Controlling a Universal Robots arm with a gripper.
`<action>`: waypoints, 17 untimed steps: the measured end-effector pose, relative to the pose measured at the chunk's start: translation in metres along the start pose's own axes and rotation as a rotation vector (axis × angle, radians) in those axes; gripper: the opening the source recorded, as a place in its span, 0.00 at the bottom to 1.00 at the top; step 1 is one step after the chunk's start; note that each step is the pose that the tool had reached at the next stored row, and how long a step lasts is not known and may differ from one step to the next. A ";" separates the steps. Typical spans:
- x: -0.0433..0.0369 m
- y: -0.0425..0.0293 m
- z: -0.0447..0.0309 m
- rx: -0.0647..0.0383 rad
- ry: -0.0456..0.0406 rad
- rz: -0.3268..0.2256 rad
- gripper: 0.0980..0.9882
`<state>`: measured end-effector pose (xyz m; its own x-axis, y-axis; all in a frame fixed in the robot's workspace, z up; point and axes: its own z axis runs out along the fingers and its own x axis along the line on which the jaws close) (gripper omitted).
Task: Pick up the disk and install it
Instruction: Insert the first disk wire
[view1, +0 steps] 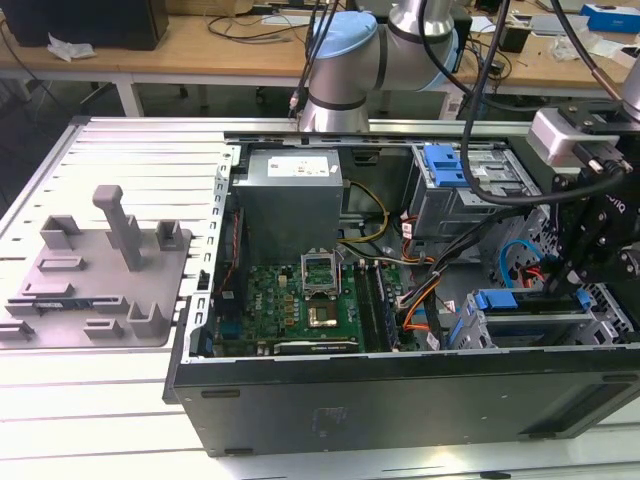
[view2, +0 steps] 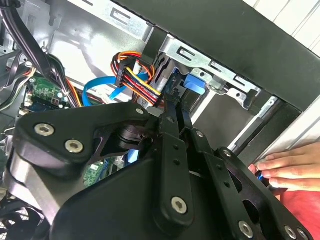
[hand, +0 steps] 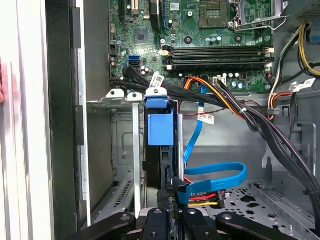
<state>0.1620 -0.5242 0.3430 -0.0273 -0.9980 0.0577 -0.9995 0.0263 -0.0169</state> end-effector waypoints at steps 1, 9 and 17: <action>0.0000 0.0000 0.0002 0.000 0.0001 0.000 0.08; -0.0001 0.0000 0.0018 0.000 0.0002 0.000 0.08; 0.0002 -0.0002 0.0020 -0.001 0.0000 0.000 0.08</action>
<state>0.1622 -0.5246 0.3411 -0.0272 -0.9980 0.0577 -0.9995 0.0263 -0.0161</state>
